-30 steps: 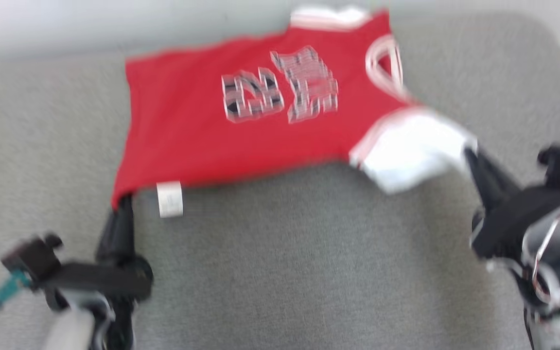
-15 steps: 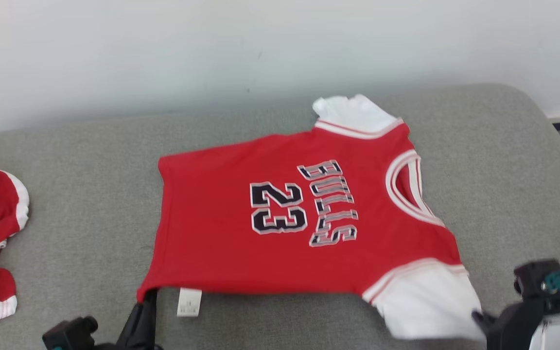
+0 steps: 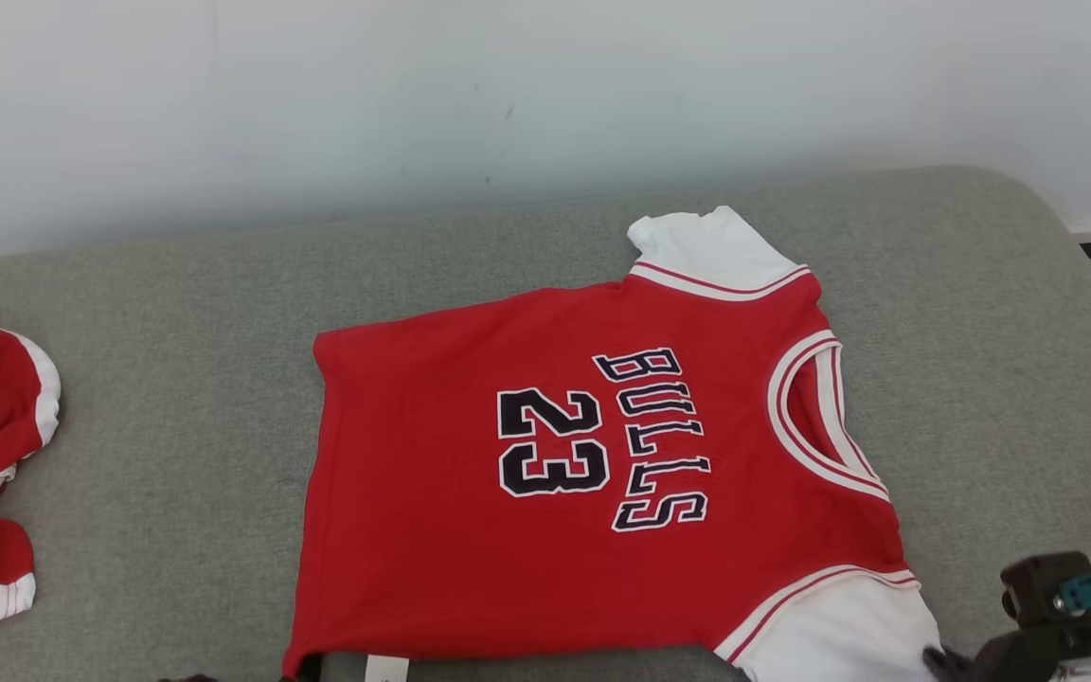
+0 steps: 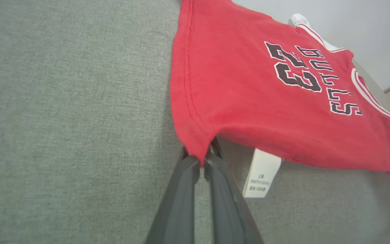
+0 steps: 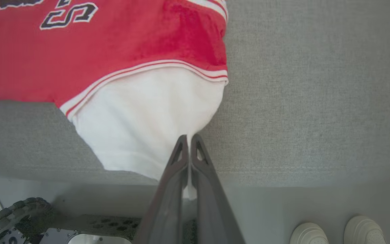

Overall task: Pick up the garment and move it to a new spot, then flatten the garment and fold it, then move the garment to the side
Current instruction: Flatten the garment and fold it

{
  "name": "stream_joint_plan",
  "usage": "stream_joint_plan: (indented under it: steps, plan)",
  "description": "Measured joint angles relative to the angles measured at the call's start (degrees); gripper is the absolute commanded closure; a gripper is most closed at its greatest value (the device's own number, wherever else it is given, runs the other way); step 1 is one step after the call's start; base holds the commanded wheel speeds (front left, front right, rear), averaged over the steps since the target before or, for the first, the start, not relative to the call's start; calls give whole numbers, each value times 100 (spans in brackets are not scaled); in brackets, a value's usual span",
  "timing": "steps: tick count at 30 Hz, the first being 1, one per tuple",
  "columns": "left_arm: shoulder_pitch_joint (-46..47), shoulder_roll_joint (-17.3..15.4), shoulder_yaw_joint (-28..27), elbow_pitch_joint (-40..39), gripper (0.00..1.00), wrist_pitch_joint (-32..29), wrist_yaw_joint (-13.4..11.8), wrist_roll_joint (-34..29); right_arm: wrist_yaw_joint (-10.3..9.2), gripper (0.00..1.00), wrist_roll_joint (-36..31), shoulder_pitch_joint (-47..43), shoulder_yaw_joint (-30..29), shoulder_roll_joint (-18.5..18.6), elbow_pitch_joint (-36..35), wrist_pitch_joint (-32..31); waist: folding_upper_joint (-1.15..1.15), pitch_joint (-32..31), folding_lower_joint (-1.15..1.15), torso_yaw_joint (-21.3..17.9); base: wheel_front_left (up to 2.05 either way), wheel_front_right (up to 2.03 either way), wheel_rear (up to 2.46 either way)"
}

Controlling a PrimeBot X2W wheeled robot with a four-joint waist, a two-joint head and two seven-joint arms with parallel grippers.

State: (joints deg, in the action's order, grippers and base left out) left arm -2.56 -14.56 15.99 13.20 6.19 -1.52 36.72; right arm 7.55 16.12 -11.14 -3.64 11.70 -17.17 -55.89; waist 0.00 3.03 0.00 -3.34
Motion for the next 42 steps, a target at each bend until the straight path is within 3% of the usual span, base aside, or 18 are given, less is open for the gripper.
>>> stream_joint_plan:
  steps: [12,20,24,30,42]
  plan:
    - [576,-26,210,-216,100,-438,-101,-154,0,100,131,1341,369,285,803,735,0,192,1,92,0,0,0]
    - [1244,142,240,248,100,-770,-199,-90,0,100,338,2335,648,512,1653,1602,0,389,1,147,0,0,0]
    - [1673,267,229,571,100,-721,-252,-92,0,100,233,2704,747,594,2154,2291,1,518,1,208,0,0,0]
    - [2036,347,237,954,100,-719,-283,-100,0,100,148,3076,926,624,2515,2808,0,625,1,227,0,0,0]
    - [2386,358,194,1281,100,-458,-263,-116,0,100,73,3574,1074,670,3017,3228,0,768,1,181,0,0,0]
